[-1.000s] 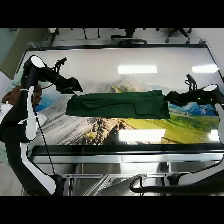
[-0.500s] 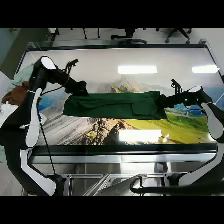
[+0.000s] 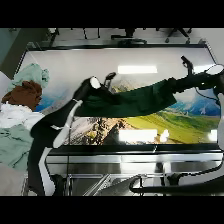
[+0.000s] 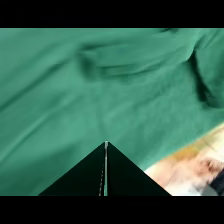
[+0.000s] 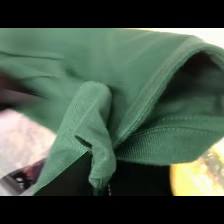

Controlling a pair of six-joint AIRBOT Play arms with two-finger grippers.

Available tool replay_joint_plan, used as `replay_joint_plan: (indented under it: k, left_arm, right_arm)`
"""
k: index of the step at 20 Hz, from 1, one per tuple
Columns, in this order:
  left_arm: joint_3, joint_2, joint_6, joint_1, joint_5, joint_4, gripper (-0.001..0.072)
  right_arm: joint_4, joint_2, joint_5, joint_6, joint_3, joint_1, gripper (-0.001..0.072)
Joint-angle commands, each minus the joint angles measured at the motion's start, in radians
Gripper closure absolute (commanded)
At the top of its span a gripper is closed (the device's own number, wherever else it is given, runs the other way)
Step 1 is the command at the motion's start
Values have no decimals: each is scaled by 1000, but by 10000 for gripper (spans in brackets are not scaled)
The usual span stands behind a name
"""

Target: Fold the shirts.

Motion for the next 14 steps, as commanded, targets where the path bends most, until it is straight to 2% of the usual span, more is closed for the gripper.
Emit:
replay_joint_plan:
  k: [1, 5, 8, 11, 14]
  left_arm:
    - [165, -168, -19, -130, 45, -10, 693]
    - [223, -219, -39, -178, 67, -12, 693]
    - [223, -195, -37, -149, 10, -36, 693]
    - [223, -68, -32, -40, -140, -119, 693]
    - [223, 139, 51, 146, -270, -327, 693]
  right_arm:
    - [19, 82, 90, 71, 81, 1, 695]
    - [18, 108, 90, 88, 82, 2, 695]
    - [18, 99, 89, 89, 82, 2, 695]
    - [21, 90, 85, 125, 82, 6, 695]
    - [25, 84, 21, 156, 81, 82, 695]
